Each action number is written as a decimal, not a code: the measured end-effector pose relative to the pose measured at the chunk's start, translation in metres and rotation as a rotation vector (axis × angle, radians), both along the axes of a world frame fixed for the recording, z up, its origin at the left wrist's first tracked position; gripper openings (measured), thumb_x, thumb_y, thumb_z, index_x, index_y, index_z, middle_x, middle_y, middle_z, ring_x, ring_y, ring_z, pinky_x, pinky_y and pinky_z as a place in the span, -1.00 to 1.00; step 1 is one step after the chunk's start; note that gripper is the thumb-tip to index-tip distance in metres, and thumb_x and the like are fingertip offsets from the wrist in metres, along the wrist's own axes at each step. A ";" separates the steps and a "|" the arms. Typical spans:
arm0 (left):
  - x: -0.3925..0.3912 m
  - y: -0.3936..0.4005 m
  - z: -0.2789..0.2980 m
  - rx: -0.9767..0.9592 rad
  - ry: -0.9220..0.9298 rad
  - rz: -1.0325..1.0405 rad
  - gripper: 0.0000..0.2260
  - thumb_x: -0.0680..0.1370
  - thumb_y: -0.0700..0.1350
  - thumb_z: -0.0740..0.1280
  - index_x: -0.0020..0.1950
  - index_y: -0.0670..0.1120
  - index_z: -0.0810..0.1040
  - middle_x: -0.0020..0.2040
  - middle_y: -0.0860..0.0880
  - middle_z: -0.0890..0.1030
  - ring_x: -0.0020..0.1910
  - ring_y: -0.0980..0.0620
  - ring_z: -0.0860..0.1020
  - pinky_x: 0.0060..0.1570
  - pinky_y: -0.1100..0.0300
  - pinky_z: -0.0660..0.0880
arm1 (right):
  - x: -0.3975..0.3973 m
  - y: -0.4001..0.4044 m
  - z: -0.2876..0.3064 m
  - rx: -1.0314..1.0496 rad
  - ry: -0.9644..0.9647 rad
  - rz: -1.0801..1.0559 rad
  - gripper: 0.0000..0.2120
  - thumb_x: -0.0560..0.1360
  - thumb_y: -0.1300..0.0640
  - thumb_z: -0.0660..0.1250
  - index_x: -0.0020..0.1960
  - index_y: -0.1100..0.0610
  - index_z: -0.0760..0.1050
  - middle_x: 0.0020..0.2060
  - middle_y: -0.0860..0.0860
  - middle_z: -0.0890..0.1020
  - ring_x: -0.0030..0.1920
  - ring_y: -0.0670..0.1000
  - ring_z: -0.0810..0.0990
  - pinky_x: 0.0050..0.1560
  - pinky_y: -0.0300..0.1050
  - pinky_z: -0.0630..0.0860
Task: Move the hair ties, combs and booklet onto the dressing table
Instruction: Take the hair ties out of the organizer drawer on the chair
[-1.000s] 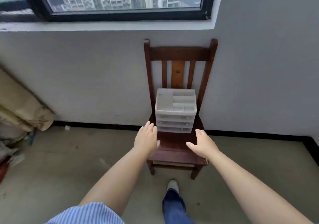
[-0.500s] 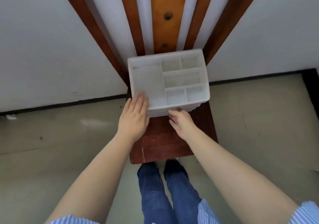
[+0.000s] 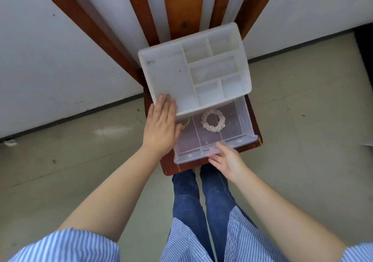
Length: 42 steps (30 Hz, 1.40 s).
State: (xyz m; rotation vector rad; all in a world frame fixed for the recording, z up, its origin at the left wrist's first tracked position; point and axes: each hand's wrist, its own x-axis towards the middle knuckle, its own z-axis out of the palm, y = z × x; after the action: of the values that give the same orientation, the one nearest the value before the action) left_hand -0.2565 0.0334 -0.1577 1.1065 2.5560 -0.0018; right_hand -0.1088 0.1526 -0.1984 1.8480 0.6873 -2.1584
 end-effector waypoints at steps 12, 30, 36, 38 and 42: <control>0.046 0.029 -0.028 -0.250 -0.161 -0.092 -0.61 0.49 -0.30 0.25 0.31 -0.26 0.31 0.27 -0.20 0.44 0.25 -0.16 0.40 0.13 0.06 0.42 | -0.017 0.024 0.041 0.948 -0.113 1.545 -0.59 0.53 0.11 0.19 -0.48 0.07 0.21 -0.46 0.00 0.40 -0.34 0.08 0.44 -0.50 -0.21 0.20; 0.046 0.045 -0.021 0.012 -0.539 0.230 -0.90 0.53 -0.21 0.21 -0.19 -0.13 0.37 -0.26 -0.10 0.47 -0.18 -0.18 0.49 -0.30 0.09 0.34 | 0.012 0.057 0.053 0.419 0.232 1.138 -0.71 0.50 0.34 0.18 -0.27 0.01 0.41 -0.62 -0.10 0.45 -0.61 -0.19 0.41 -0.47 -0.28 0.37; 0.059 0.012 0.020 0.243 -0.578 0.495 -0.79 0.48 -0.31 0.26 -0.27 -0.03 0.42 -0.47 0.08 0.38 -0.39 -0.05 0.38 -0.34 0.26 0.25 | 0.014 0.042 0.029 0.330 0.053 1.009 -0.58 0.54 0.33 0.14 0.39 0.19 0.27 -0.20 0.11 0.53 -0.50 -0.09 0.39 -0.65 -0.41 0.32; 0.057 0.006 0.031 0.306 -0.482 0.525 -0.90 0.48 -0.33 0.30 -0.06 -0.20 0.57 -0.39 -0.01 0.49 -0.33 -0.05 0.45 -0.36 0.27 0.23 | -0.005 0.037 0.025 0.400 0.103 0.944 -0.58 0.54 0.33 0.14 0.39 0.19 0.27 -0.41 0.05 0.46 -0.61 -0.16 0.40 -0.67 -0.40 0.32; 0.050 0.003 0.041 0.339 -0.294 0.561 -0.88 0.49 -0.32 0.32 -0.02 -0.29 0.62 -0.09 -0.25 0.68 -0.09 -0.18 0.60 -0.15 0.21 0.32 | -0.057 0.032 0.018 0.576 0.227 1.061 -0.61 0.55 0.30 0.14 0.38 0.23 0.26 -0.18 0.07 0.47 -0.33 -0.01 0.49 -0.39 -0.27 0.47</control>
State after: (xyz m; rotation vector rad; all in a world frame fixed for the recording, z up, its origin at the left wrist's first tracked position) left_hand -0.2068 0.0360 -0.1166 0.4060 2.5500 0.6991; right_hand -0.1657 0.1847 -0.1806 0.9436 1.9338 -1.4885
